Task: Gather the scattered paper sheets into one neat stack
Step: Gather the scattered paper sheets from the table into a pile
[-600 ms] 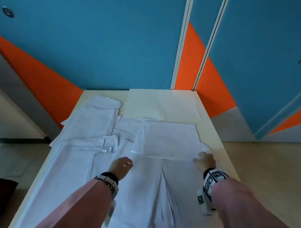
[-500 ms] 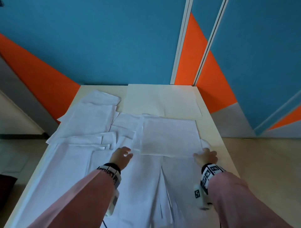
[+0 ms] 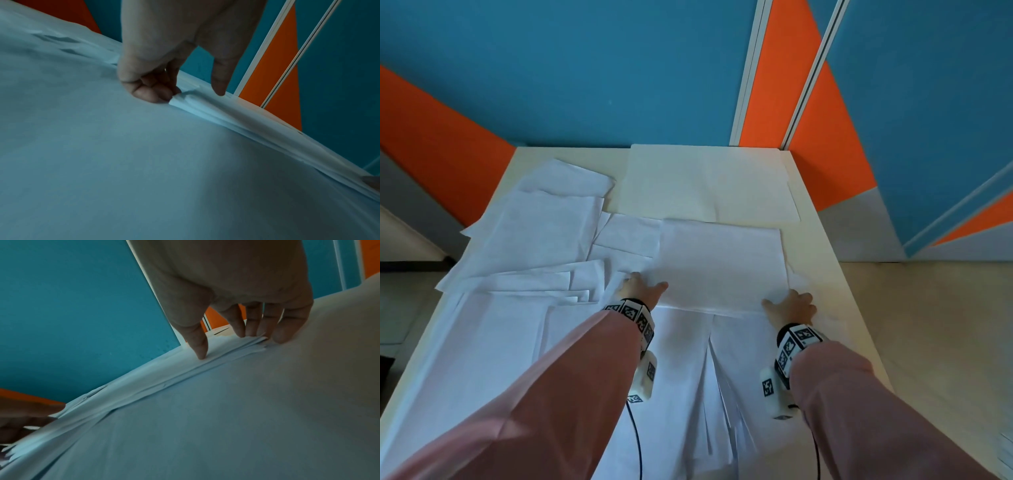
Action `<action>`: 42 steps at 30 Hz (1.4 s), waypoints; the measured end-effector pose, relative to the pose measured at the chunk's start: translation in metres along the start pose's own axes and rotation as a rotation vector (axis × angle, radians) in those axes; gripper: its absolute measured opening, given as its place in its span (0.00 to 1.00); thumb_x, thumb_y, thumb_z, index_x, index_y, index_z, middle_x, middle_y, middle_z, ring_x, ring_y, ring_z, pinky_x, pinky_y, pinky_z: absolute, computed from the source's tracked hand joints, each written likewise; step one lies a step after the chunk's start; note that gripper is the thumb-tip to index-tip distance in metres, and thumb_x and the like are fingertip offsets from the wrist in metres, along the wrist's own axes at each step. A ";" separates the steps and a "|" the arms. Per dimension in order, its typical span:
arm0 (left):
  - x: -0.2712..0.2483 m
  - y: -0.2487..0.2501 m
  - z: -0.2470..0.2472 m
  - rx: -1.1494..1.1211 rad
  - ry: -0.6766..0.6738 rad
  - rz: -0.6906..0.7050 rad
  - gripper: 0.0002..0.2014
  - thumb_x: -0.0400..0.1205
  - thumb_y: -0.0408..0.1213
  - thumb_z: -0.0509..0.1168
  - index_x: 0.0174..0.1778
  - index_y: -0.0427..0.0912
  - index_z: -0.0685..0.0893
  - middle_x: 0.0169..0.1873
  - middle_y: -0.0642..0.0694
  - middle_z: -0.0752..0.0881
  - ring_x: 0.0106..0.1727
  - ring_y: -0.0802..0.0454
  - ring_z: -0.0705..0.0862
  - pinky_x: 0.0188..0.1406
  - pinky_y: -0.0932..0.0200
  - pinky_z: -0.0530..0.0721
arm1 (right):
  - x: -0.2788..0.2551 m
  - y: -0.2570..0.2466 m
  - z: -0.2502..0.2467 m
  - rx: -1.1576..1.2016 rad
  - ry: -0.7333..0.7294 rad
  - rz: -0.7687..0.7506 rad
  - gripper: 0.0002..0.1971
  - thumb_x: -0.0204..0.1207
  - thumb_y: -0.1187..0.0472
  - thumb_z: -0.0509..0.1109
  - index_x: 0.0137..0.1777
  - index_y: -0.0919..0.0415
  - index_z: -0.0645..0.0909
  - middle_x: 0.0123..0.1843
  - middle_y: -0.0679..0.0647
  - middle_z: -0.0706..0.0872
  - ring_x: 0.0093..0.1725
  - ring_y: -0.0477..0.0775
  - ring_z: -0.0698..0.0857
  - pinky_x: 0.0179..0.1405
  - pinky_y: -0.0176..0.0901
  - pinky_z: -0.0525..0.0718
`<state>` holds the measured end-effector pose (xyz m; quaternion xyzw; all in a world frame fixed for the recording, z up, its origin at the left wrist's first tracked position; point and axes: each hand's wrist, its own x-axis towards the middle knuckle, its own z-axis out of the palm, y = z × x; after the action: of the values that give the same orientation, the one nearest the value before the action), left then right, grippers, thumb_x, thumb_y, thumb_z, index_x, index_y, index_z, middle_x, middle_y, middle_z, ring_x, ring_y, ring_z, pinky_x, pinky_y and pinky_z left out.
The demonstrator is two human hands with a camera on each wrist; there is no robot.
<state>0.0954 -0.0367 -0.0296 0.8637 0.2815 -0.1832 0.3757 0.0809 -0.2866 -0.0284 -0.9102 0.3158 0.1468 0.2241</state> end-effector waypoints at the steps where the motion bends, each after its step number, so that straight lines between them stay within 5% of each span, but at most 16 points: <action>1: 0.001 0.001 0.002 -0.014 0.001 0.000 0.36 0.75 0.50 0.68 0.75 0.35 0.67 0.71 0.37 0.77 0.71 0.40 0.76 0.71 0.47 0.73 | -0.001 -0.001 0.002 -0.008 0.000 -0.005 0.28 0.75 0.51 0.67 0.70 0.68 0.70 0.70 0.65 0.69 0.69 0.67 0.69 0.62 0.57 0.74; 7: -0.003 0.008 0.004 -0.136 0.006 0.066 0.18 0.78 0.32 0.64 0.63 0.31 0.78 0.57 0.34 0.85 0.53 0.38 0.83 0.50 0.56 0.78 | -0.005 0.001 0.007 -0.067 0.006 -0.044 0.27 0.76 0.50 0.66 0.70 0.65 0.70 0.70 0.63 0.69 0.69 0.66 0.69 0.62 0.56 0.72; 10: -0.007 0.007 0.003 -0.260 -0.007 0.107 0.13 0.78 0.26 0.60 0.58 0.35 0.76 0.46 0.36 0.84 0.37 0.40 0.80 0.49 0.45 0.87 | -0.004 0.004 0.004 -0.075 -0.016 -0.068 0.28 0.76 0.51 0.66 0.71 0.65 0.70 0.71 0.63 0.68 0.70 0.66 0.68 0.64 0.55 0.72; 13: -0.010 0.007 -0.005 -0.262 0.021 0.209 0.15 0.77 0.24 0.58 0.58 0.39 0.78 0.44 0.39 0.85 0.38 0.38 0.84 0.36 0.54 0.85 | -0.001 0.004 -0.008 -0.066 -0.073 -0.099 0.29 0.74 0.52 0.67 0.73 0.63 0.68 0.72 0.64 0.68 0.71 0.67 0.68 0.65 0.56 0.72; 19: -0.014 0.006 -0.041 -0.224 -0.076 0.403 0.10 0.77 0.22 0.61 0.47 0.41 0.79 0.35 0.39 0.83 0.13 0.63 0.79 0.17 0.71 0.76 | 0.001 -0.014 -0.053 0.142 0.067 -0.384 0.42 0.69 0.56 0.75 0.81 0.55 0.58 0.79 0.61 0.63 0.77 0.64 0.64 0.73 0.59 0.66; 21: -0.019 0.002 -0.057 -0.143 -0.171 0.468 0.10 0.77 0.22 0.62 0.39 0.42 0.80 0.28 0.43 0.82 0.17 0.59 0.80 0.17 0.72 0.75 | -0.003 -0.021 -0.069 0.231 0.019 -0.480 0.46 0.67 0.57 0.78 0.82 0.52 0.57 0.79 0.55 0.65 0.78 0.59 0.66 0.75 0.57 0.65; 23: -0.023 -0.004 -0.072 -0.158 -0.199 0.499 0.14 0.77 0.22 0.64 0.33 0.47 0.81 0.24 0.49 0.81 0.24 0.52 0.79 0.20 0.72 0.76 | -0.005 -0.024 -0.080 0.281 -0.203 -0.509 0.40 0.68 0.58 0.78 0.79 0.54 0.63 0.71 0.52 0.74 0.71 0.54 0.74 0.73 0.53 0.71; 27: -0.030 -0.015 -0.086 -0.687 -0.101 0.387 0.05 0.78 0.29 0.67 0.46 0.44 0.83 0.38 0.45 0.83 0.37 0.49 0.81 0.31 0.64 0.82 | -0.014 -0.017 -0.076 0.452 -0.598 -0.442 0.18 0.70 0.60 0.76 0.59 0.67 0.84 0.51 0.57 0.90 0.50 0.58 0.88 0.60 0.54 0.84; 30: -0.040 -0.026 -0.078 -0.990 -0.143 0.254 0.04 0.82 0.39 0.62 0.50 0.49 0.80 0.41 0.48 0.84 0.38 0.50 0.82 0.38 0.58 0.82 | -0.032 -0.012 -0.059 0.717 -0.572 -0.389 0.10 0.76 0.64 0.70 0.56 0.67 0.84 0.46 0.54 0.89 0.41 0.51 0.90 0.43 0.40 0.87; 32: -0.052 -0.033 -0.065 -0.934 -0.282 0.213 0.08 0.80 0.45 0.63 0.53 0.50 0.82 0.44 0.48 0.86 0.40 0.50 0.85 0.40 0.56 0.82 | -0.048 -0.011 -0.046 0.775 -0.520 -0.370 0.09 0.79 0.67 0.65 0.57 0.66 0.83 0.45 0.52 0.89 0.35 0.43 0.90 0.34 0.31 0.85; 35: -0.066 -0.045 -0.046 -0.739 -0.361 0.081 0.29 0.66 0.51 0.76 0.59 0.39 0.85 0.49 0.42 0.91 0.43 0.48 0.90 0.36 0.58 0.86 | -0.069 -0.004 -0.023 0.801 -0.496 -0.315 0.10 0.80 0.66 0.65 0.58 0.65 0.83 0.52 0.59 0.89 0.47 0.55 0.89 0.51 0.45 0.88; 37: -0.072 -0.055 -0.037 -0.471 -0.253 0.043 0.29 0.66 0.53 0.76 0.57 0.35 0.84 0.49 0.39 0.90 0.46 0.45 0.89 0.38 0.58 0.85 | -0.080 0.004 -0.010 0.798 -0.529 -0.304 0.08 0.80 0.65 0.64 0.55 0.60 0.84 0.54 0.59 0.89 0.53 0.61 0.88 0.58 0.53 0.85; 40: -0.071 -0.067 -0.035 -0.251 -0.099 -0.003 0.26 0.74 0.52 0.69 0.59 0.34 0.79 0.54 0.38 0.85 0.52 0.40 0.84 0.50 0.54 0.80 | -0.082 0.017 -0.003 0.637 -0.500 -0.337 0.10 0.81 0.61 0.63 0.57 0.63 0.83 0.48 0.56 0.87 0.47 0.56 0.85 0.46 0.44 0.81; 42: -0.071 -0.071 -0.039 -0.202 -0.054 -0.036 0.25 0.78 0.48 0.66 0.61 0.30 0.77 0.50 0.37 0.81 0.49 0.40 0.80 0.48 0.54 0.74 | -0.069 0.036 -0.004 0.439 -0.296 -0.333 0.13 0.79 0.62 0.66 0.60 0.66 0.82 0.51 0.59 0.85 0.50 0.57 0.83 0.46 0.39 0.74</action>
<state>0.0000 0.0075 -0.0052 0.8110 0.3039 -0.1838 0.4650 0.0064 -0.2782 -0.0084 -0.8479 0.1504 0.1672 0.4800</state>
